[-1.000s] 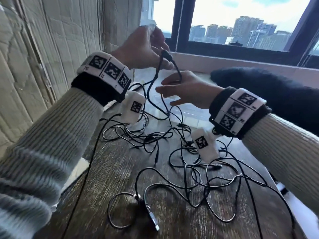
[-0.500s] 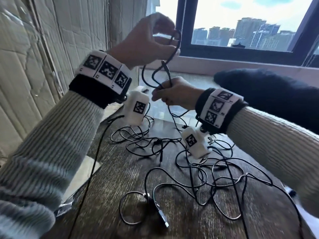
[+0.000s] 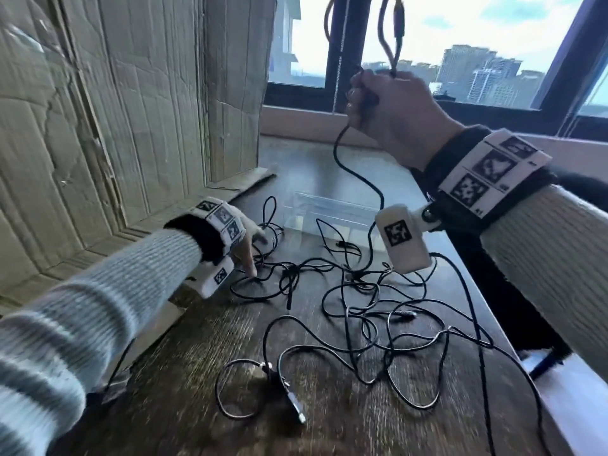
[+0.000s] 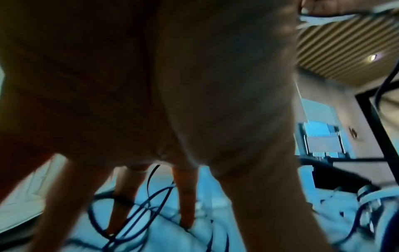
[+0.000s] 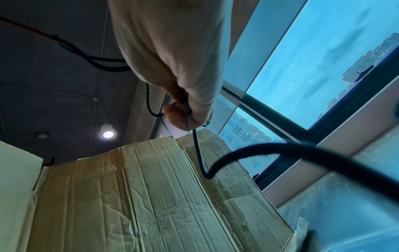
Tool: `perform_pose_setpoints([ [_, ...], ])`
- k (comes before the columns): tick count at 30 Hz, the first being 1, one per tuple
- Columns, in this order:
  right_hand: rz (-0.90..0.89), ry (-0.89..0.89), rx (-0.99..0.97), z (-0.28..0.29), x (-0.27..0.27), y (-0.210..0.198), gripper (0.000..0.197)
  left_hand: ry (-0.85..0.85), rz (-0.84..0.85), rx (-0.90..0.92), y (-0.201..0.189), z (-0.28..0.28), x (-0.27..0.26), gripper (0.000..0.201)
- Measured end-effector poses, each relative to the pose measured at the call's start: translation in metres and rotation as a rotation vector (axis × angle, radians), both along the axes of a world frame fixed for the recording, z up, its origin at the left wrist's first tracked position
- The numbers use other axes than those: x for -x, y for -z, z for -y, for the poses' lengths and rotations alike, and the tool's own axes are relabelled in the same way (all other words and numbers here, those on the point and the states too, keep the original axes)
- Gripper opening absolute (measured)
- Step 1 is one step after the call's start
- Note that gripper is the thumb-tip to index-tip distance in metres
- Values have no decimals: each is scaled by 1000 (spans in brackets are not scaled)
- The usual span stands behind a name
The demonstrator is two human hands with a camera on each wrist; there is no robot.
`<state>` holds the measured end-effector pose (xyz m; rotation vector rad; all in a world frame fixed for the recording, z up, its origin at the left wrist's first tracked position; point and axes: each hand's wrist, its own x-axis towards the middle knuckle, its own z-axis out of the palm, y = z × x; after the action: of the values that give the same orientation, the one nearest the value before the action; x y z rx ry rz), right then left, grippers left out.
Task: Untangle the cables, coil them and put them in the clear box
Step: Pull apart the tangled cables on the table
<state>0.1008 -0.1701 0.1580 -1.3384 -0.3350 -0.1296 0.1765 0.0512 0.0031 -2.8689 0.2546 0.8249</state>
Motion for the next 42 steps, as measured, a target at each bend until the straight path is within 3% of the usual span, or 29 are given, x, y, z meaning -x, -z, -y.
perform_pose_setpoints([
  [2, -27, 21, -2, 3, 1, 0, 8, 49, 85, -64, 8, 1, 8, 107],
  [5, -58, 36, -33, 6, 1, 2, 9, -20, 96, -5, 13, -5, 10, 60],
  [7, -54, 28, -52, 8, 2, 1, 10, -55, 79, 44, 8, -15, 7, 46],
  [11, -52, -1, -22, 6, 4, 2, 7, -212, 315, 296, -30, -41, 9, 17],
  [16, -87, 13, 21, -6, -5, 12, 9, -542, 519, 628, -85, -73, 10, 24],
  [20, -193, 48, 128, -25, -22, 37, 18, -583, 882, 361, -110, -82, 19, 37],
  [21, -193, 41, 231, -32, -25, 46, 22, -602, 904, 354, -112, -85, 20, 34],
  [24, -204, 82, 914, -46, -33, 64, 38, -706, 898, 468, -112, -101, 17, 29],
  [25, -89, 162, 1143, -46, -36, 73, 45, -737, 878, 527, -111, -105, 15, 29],
  [28, -8, 110, 1399, -45, -31, 85, 35, -774, 903, 674, -111, -103, 30, 32],
  [29, -56, 25, 1350, -42, -36, 89, 27, -770, 912, 709, -113, -102, 34, 32],
  [31, -314, -119, 1060, -46, -38, 94, 11, -749, 902, 816, -117, -100, 36, 33],
  [33, -379, -204, 1093, -46, -37, 91, 61, -714, 940, 839, -123, -95, 39, 35],
  [35, -245, -178, 1313, -51, -29, 85, 88, -656, 934, 849, -131, -90, 40, 32],
  [37, -125, -149, 1404, -58, -26, 78, 80, -598, 942, 899, -139, -81, 43, 30],
  [39, -75, -126, 1307, -68, -26, 71, 62, -532, 972, 940, -147, -74, 43, 26],
  [42, -38, -178, 1098, -79, -26, 63, 54, -442, 1002, 976, -155, -69, 47, 19],
])
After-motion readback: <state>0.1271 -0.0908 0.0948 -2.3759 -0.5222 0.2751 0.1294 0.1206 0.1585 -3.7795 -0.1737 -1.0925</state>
